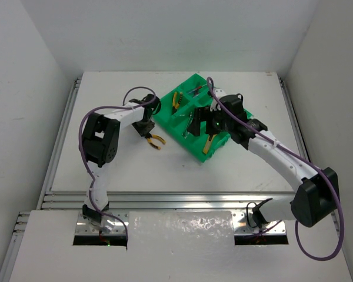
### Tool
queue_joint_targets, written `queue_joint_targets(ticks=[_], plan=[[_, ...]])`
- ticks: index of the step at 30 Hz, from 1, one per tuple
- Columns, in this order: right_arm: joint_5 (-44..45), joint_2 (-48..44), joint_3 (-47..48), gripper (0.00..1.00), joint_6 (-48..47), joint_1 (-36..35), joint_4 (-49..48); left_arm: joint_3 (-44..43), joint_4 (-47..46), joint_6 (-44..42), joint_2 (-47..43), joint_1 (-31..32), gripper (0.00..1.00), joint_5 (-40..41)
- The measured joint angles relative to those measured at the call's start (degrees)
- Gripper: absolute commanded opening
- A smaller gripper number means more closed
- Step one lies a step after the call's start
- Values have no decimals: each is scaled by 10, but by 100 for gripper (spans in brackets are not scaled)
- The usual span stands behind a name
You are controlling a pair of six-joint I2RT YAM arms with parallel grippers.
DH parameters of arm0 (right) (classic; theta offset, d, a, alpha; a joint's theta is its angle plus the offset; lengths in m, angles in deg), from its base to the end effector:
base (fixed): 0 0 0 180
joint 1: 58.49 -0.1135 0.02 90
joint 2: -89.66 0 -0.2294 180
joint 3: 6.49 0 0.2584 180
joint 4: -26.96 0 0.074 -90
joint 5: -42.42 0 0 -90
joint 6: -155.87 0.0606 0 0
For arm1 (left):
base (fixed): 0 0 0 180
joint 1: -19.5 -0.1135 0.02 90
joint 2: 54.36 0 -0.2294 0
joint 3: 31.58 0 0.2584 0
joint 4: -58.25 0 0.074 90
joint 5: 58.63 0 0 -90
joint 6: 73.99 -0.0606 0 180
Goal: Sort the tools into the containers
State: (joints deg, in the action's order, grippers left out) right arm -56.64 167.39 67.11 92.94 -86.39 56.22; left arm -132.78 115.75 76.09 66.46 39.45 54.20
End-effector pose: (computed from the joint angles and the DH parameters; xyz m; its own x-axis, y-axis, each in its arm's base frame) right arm 0.2967 0.1679 0.2454 -0.6963 0.1399 -0.7040 -0.2936 0.8395 0.4571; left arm 0.3933 -0.1177 0.0972 -0.6592 -0.6106 -0.4390 -0.6779 0.7351 -0.0045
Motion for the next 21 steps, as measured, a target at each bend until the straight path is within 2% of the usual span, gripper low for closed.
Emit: queue_joint_targets(ticks=[2, 3, 4, 10, 15, 21], plan=[[-3, -1, -5, 99, 1, 0, -3, 0, -4, -2, 0, 0, 13, -4], [-5, -1, -6, 99, 2, 0, -3, 0, -6, -4, 0, 0, 13, -6], [-9, -1, -8, 99, 2, 0, -5, 3, -12, -7, 0, 0, 1, -10], [-76, -1, -31, 99, 10, 0, -42, 45, -58, -26, -24, 0, 0, -16], [-122, 4, -59, 99, 19, 0, -87, 166, -167, -30, -99, 0, 0, -41], [-162, 60, -79, 99, 27, -6, -157, 279, -224, -47, -185, 3, 0, -106]])
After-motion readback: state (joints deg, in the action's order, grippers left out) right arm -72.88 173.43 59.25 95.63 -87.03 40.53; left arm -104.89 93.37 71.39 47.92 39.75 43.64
